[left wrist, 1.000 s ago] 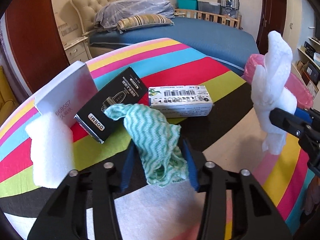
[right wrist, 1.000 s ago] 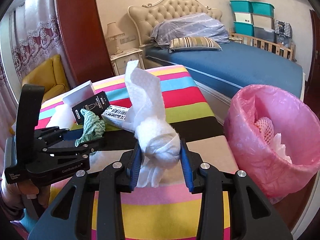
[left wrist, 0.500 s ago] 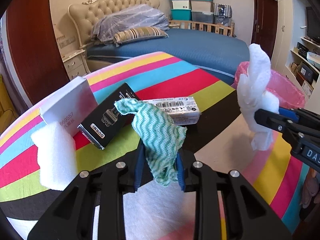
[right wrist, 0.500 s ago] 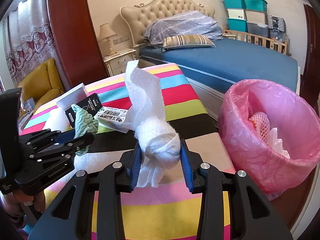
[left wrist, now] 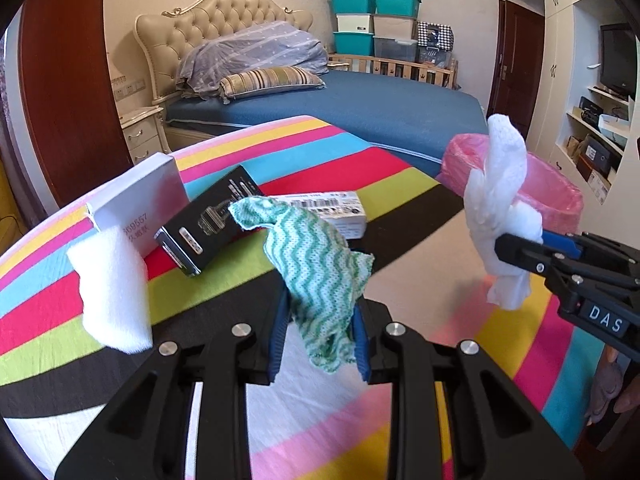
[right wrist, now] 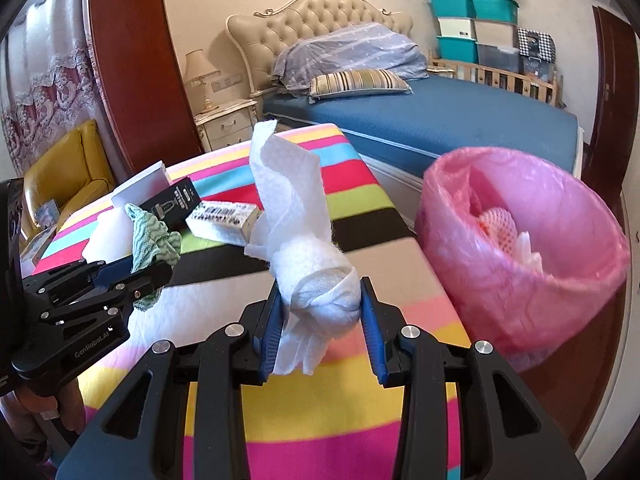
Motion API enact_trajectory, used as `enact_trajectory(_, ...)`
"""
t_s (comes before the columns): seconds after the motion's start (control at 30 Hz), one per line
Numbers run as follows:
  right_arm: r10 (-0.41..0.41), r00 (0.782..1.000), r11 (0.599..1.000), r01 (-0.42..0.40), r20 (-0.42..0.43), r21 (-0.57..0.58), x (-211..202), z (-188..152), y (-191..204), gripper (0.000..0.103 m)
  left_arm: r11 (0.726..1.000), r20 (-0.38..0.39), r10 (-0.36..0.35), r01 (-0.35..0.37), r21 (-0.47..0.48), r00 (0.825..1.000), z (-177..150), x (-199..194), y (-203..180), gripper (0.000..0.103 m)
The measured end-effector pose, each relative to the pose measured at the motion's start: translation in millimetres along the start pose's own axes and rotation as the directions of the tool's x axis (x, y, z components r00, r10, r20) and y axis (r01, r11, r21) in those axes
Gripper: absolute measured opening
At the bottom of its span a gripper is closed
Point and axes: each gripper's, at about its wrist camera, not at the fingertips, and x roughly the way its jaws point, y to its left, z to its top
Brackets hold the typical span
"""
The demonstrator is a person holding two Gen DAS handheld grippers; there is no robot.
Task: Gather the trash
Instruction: 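Lift and carry the cloth and tissue with both tools over the wastebasket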
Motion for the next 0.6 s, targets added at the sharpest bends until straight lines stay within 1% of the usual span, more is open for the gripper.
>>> enact_trajectory(0.3, -0.013, 1.000, 1.000, 0.013, 0.016, 0.010, -19, -6, -5, 0.036, 0.997, 0.011, -0.068, 0.067, 0.044, 0.998, -5, -8, -24, 0.028)
enact_trajectory(0.6, -0.061, 0.998, 0.997, 0.060, 0.033, 0.044, -36, -10, -22, 0.036, 0.990, 0.027, -0.116, 0.113, 0.086, 0.993, 0, -9, -39, 0.028)
